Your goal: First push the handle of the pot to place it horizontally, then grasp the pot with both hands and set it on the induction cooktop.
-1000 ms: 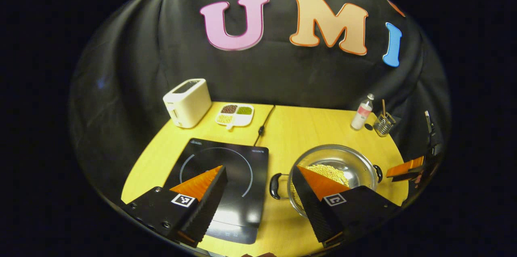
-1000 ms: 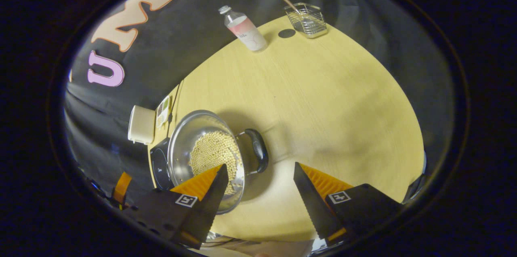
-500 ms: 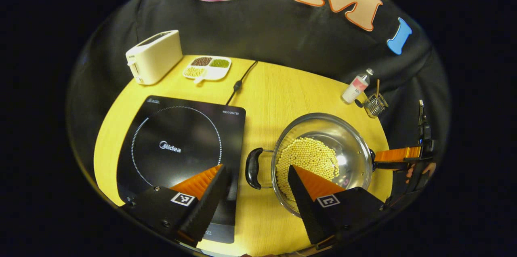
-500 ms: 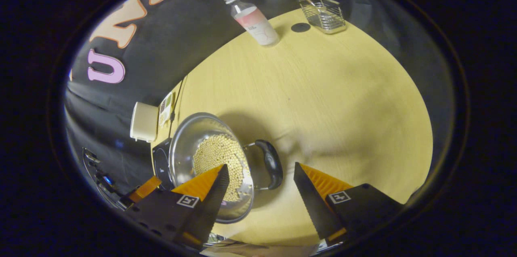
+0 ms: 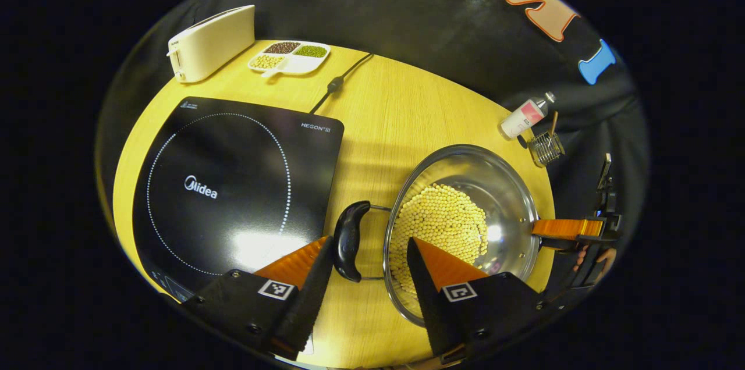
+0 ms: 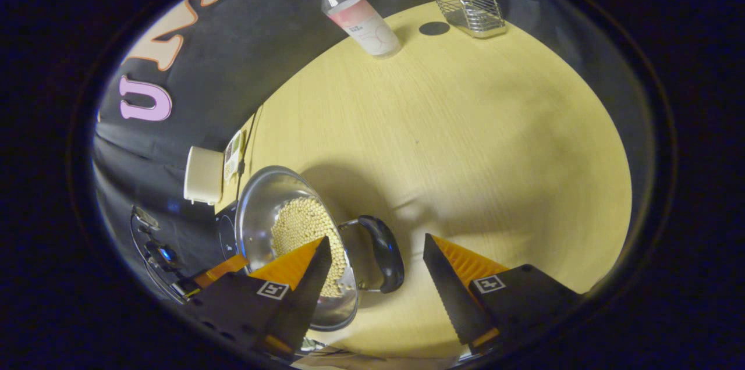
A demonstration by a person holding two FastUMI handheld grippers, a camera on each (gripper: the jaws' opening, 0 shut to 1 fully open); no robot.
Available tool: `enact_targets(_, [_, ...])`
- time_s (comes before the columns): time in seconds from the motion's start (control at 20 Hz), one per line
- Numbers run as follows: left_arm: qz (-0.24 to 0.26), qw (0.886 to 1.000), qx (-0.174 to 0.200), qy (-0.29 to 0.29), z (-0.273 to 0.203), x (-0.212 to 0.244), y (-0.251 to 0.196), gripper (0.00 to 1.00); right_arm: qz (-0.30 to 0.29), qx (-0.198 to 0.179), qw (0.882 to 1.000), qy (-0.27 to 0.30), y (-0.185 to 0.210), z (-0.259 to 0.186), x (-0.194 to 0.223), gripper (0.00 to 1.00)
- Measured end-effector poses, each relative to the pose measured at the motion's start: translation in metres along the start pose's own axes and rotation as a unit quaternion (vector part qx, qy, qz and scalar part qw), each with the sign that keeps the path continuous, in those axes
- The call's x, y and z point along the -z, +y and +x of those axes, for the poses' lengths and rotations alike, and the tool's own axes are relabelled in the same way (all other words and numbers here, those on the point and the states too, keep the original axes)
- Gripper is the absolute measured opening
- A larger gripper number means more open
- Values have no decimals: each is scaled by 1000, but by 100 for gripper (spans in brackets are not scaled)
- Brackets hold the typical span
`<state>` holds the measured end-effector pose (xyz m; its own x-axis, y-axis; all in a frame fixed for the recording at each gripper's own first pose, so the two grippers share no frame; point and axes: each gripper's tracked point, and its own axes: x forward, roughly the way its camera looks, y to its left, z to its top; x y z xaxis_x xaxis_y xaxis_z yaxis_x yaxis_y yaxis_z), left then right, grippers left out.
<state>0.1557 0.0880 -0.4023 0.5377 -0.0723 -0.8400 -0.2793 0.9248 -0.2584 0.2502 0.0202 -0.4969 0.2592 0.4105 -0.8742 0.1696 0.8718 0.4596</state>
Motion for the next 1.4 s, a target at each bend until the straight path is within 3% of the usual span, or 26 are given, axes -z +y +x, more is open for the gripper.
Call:
enact_targets(0.05, [0, 1000, -1, 4, 4, 0, 0, 77, -2, -1, 1000, 2, 1, 2, 0, 98])
enact_targets(0.1, [0, 1000, -3, 7, 5, 1, 0, 76, -6, -4, 1000, 4, 2, 6, 1, 87])
enact_targets(0.15, [1, 1000, -4, 11, 7, 1, 1, 75, -10, -6, 1000, 7, 3, 9, 2, 87])
enact_targets(0.2, [1, 1000, -5, 14, 9, 1, 2, 73, -13, -6, 1000, 8, 4, 11, 3, 100])
enact_targets(0.25, [1, 1000, -6, 17, 12, 2, 2, 72, -17, -8, 1000, 13, 6, 15, 4, 74])
enact_targets(0.3, [1, 1000, -7, 23, 14, 3, 2, 72, -19, -8, 1000, 17, 6, 17, 6, 84])
enact_targets(0.35, [4, 1000, -8, 24, 15, 3, 2, 78, -21, -7, 1000, 21, 6, 20, 6, 84])
enact_targets(0.4, [10, 1000, -10, 24, 18, 1, 5, 71, -24, -8, 999, 23, 6, 22, 8, 73])
enact_targets(0.45, [13, 1000, -12, 25, 19, 0, 5, 69, -28, -6, 999, 25, 4, 25, 8, 84])
enact_targets(0.5, [16, 999, -14, 25, 20, -1, 5, 67, -32, -4, 999, 27, 3, 27, 9, 73])
enact_targets(0.6, [25, 999, -20, 28, 23, -1, 5, 65, -36, -3, 999, 25, 2, 28, 6, 72])
enact_targets(0.7, [35, 998, -31, 33, 26, 0, 5, 65, -42, -1, 999, 27, 1, 30, 8, 52])
enact_targets(0.85, [43, 998, -43, 36, 28, -1, 6, 64, -53, 4, 998, 30, -5, 28, 10, 51])
enact_targets(0.9, [45, 997, -43, 36, 28, -1, 6, 64, -54, 3, 998, 32, -4, 29, 11, 58])
enact_targets(0.95, [47, 997, -46, 37, 28, -1, 6, 65, -53, 1, 998, 33, -3, 32, 11, 52])
enact_targets(1.1, [51, 997, -48, 40, 29, 1, 5, 63, -64, -6, 998, 22, -3, 31, 9, 49])
enact_targets(1.15, [50, 997, -46, 39, 27, 1, 4, 61, -73, -7, 997, 15, -5, 31, 7, 54])
enact_targets(1.2, [44, 997, -44, 37, 27, 1, 3, 60, -80, -5, 997, 7, -6, 28, 7, 48])
enact_targets(1.4, [53, 998, -32, 18, 22, 2, -11, 60, -98, 3, 995, -22, -14, 15, 1, 48])
